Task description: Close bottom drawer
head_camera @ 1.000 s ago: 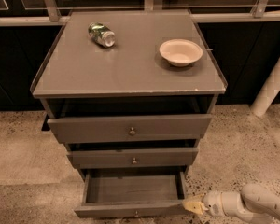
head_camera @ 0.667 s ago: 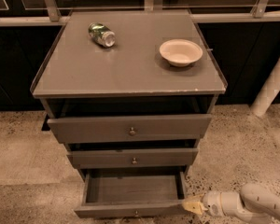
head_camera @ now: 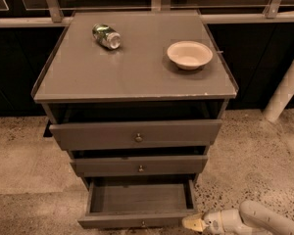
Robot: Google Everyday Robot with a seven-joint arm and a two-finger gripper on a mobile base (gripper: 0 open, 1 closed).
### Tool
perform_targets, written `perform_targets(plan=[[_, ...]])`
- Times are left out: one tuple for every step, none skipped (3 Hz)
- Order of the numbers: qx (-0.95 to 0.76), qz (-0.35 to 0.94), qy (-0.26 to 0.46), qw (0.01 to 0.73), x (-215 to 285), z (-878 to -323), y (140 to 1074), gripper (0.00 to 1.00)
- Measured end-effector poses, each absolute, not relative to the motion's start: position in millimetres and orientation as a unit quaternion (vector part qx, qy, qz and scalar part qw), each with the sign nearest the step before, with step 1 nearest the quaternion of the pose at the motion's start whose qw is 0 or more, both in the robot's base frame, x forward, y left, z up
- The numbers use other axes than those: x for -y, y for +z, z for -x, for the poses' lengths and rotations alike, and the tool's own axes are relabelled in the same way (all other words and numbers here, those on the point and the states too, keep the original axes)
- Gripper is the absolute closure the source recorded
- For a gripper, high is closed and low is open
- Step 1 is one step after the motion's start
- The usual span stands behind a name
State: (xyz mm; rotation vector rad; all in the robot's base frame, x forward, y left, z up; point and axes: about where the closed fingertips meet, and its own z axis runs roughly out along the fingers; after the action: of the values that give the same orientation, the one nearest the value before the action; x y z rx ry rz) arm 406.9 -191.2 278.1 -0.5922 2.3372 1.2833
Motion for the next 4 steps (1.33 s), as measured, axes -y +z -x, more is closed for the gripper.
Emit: perform_targets(plan=[[-0.832, 0.198, 0.481, 0.192, 183.5, -407.4, 248.8, 1.0], [-0.836, 0.18, 0.485, 0.184, 183.5, -406.0, 226.4, 1.0], [-0.847, 0.159, 0.475, 0.178, 187.7, -407.2, 205.8, 1.0], [-0.859, 0.136, 0.461, 0.174, 194.8, -412.6, 184.7, 1.0]])
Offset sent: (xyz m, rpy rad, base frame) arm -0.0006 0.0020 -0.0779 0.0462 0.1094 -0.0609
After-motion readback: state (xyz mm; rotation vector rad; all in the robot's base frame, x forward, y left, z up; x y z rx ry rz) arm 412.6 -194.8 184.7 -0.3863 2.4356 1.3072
